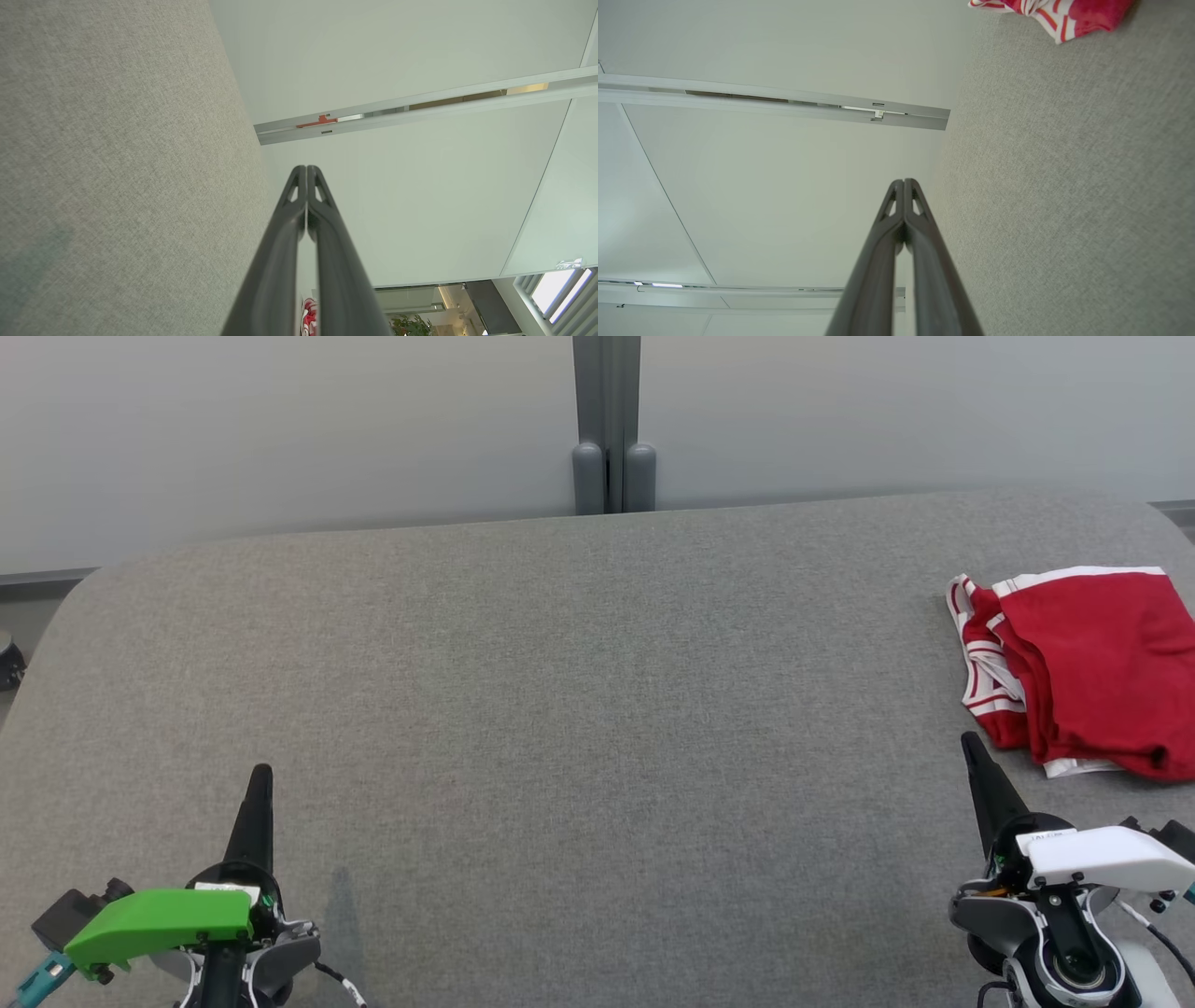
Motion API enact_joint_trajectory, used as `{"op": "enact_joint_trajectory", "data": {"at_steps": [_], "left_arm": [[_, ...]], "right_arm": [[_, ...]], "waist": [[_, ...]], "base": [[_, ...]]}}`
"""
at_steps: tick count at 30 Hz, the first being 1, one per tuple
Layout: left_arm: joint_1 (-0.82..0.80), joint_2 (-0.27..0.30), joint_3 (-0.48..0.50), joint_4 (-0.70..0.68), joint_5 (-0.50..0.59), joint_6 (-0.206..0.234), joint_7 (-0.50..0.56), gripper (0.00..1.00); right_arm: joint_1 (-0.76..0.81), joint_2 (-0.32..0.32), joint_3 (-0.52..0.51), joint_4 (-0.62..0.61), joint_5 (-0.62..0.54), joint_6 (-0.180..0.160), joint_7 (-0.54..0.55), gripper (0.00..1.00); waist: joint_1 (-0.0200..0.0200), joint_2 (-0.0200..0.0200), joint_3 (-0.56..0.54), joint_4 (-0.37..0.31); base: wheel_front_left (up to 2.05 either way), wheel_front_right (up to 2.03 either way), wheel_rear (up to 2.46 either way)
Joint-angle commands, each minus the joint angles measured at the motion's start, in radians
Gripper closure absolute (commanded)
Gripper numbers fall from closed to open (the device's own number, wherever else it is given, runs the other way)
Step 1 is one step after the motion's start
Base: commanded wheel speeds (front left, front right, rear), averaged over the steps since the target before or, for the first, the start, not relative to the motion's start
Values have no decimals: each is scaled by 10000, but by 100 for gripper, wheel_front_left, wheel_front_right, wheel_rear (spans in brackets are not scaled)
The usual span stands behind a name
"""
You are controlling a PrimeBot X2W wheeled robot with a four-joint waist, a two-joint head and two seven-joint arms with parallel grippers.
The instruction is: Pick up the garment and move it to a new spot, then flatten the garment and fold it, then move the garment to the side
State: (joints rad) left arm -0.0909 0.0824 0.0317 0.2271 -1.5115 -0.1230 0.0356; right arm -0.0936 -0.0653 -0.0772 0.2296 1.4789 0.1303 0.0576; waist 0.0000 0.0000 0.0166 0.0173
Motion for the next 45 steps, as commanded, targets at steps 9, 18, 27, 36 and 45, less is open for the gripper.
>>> {"op": "enact_joint_trajectory", "data": {"at_steps": [9, 18, 27, 36, 45], "left_arm": [[-181, 27, 227, 75, -724, -72, 251, 100], [-212, 6, 390, 158, -1256, -97, 419, 100], [-212, -23, 468, 177, -1357, -107, 493, 100], [-209, -58, 503, 180, -1303, -106, 517, 100], [-210, -88, 536, 182, -1258, -106, 559, 100]], "right_arm": [[-162, -6, -106, 73, 779, 7, 240, 100], [-165, 7, -181, 139, 1375, 7, 406, 100], [-149, 19, -214, 159, 1491, 7, 456, 100], [-151, 35, -232, 160, 1461, 7, 474, 100], [-153, 48, -250, 160, 1435, 7, 482, 100]], "waist": [[0, 0, -60, -77], [0, 0, -116, -150], [0, 0, -134, -173], [0, 0, -134, -173], [0, 0, -134, -173]], "base": [[0, 0, 0], [0, 0, 0], [0, 0, 0], [0, 0, 0], [0, 0, 0]]}}
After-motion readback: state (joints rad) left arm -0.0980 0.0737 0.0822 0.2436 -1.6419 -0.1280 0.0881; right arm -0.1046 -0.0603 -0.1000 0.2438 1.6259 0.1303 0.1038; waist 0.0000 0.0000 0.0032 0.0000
